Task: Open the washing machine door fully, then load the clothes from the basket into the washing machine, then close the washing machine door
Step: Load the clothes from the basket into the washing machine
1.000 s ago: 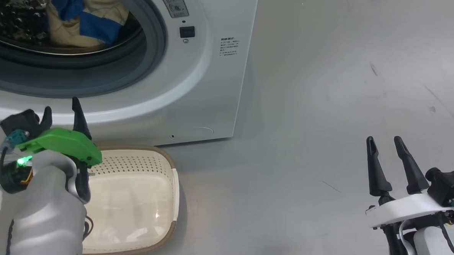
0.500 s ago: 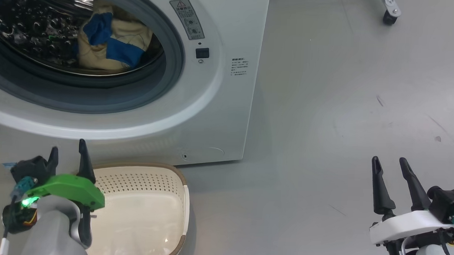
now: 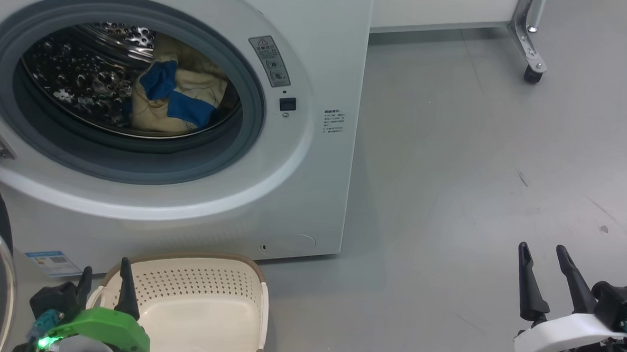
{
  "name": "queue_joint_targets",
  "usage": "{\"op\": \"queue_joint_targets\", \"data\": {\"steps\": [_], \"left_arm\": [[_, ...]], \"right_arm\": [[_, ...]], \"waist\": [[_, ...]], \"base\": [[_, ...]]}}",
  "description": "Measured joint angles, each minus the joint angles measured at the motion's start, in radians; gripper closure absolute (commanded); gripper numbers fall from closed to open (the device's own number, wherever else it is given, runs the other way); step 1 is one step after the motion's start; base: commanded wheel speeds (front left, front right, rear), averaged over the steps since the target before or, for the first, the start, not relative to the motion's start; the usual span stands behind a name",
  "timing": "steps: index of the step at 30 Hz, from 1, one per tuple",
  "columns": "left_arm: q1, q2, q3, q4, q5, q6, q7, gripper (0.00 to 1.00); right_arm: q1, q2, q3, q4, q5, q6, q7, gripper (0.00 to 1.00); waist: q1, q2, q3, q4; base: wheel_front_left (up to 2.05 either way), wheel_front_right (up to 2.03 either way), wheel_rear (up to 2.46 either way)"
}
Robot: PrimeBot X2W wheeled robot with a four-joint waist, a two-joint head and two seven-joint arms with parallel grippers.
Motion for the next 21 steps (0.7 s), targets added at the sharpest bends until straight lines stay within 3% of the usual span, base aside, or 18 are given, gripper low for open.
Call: {"op": "queue_joint_targets", "data": {"steps": [21], "left_arm": [[0.198,0.002,-0.036,-0.218,-0.008,0.000,0.000,0.00]], "right_arm": [[0.065,-0.006,-0.012,-0.013,-0.009,0.000,0.000,0.00]], "waist": [[0.0000,0.0000,-0.070,0.022]], "base": [[0.00,0.00,0.00]]}}
